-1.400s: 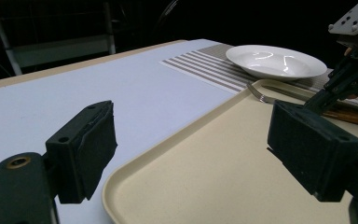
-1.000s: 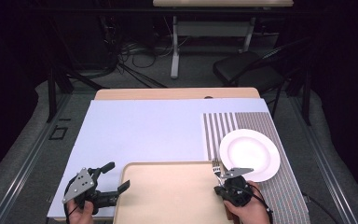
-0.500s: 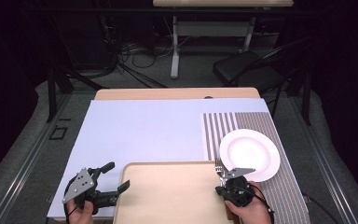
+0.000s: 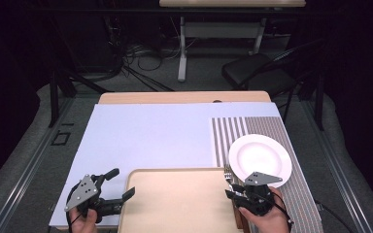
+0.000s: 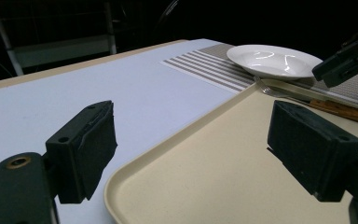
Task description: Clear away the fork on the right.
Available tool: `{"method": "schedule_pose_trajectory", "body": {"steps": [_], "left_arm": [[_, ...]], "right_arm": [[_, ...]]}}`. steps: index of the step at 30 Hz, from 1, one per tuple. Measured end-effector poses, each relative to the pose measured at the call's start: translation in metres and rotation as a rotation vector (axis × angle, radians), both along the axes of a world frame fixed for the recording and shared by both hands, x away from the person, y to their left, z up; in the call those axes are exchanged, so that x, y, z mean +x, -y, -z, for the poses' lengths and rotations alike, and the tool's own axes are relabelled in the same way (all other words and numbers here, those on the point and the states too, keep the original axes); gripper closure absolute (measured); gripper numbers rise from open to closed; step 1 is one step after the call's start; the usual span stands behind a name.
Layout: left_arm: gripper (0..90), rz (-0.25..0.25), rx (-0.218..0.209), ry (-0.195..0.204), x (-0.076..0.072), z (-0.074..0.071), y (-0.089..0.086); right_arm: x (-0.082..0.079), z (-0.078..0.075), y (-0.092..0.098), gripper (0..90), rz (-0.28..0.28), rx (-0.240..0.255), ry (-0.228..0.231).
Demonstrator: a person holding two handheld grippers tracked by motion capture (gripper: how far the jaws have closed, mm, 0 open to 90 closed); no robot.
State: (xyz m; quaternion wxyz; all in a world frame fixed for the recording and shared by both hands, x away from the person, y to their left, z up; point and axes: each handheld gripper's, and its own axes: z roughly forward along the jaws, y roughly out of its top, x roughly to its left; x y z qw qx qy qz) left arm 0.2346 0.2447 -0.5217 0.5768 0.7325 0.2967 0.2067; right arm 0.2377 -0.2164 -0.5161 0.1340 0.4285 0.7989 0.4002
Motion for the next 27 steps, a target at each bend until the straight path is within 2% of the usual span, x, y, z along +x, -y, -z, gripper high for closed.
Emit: {"method": "schedule_pose_trajectory", "body": {"steps": [2,6,11,16,18,20,22,24,27], "left_arm": [[15.7,0.000,0.002,0.000,0.000,0.000,0.000],[15.7,0.002,-0.001,-0.001,0.000,0.000,0.000],[15.6,0.000,-0.001,-0.003,0.000,0.000,0.000],[15.7,-0.007,-0.005,0.001,-0.001,0.000,0.000],[15.7,-0.008,-0.004,0.000,-0.001,0.000,0.000],[15.7,-0.007,-0.005,0.000,-0.001,0.000,0.000],[15.7,-0.010,-0.005,0.000,-0.001,-0.001,0.000],[15.7,-0.013,-0.005,-0.001,-0.001,-0.001,0.000],[15.6,-0.013,-0.006,0.000,0.000,-0.001,0.000]], "right_arm": [[0.000,-0.001,0.001,57.2,0.003,0.004,0.002],[-0.001,-0.004,0.004,53.4,0.013,0.014,0.019],[-0.004,-0.012,0.007,50.4,0.032,0.014,0.074],[-0.006,-0.027,0.017,44.0,0.028,-0.002,0.156],[-0.006,-0.033,0.023,41.1,0.031,-0.014,0.161],[-0.007,-0.037,0.031,40.4,0.051,-0.018,0.145],[-0.007,-0.039,0.041,35.1,0.076,-0.020,0.130],[-0.007,-0.040,0.052,29.9,0.090,-0.012,0.149],[-0.005,-0.041,0.067,15.9,0.134,-0.011,0.161]]}}
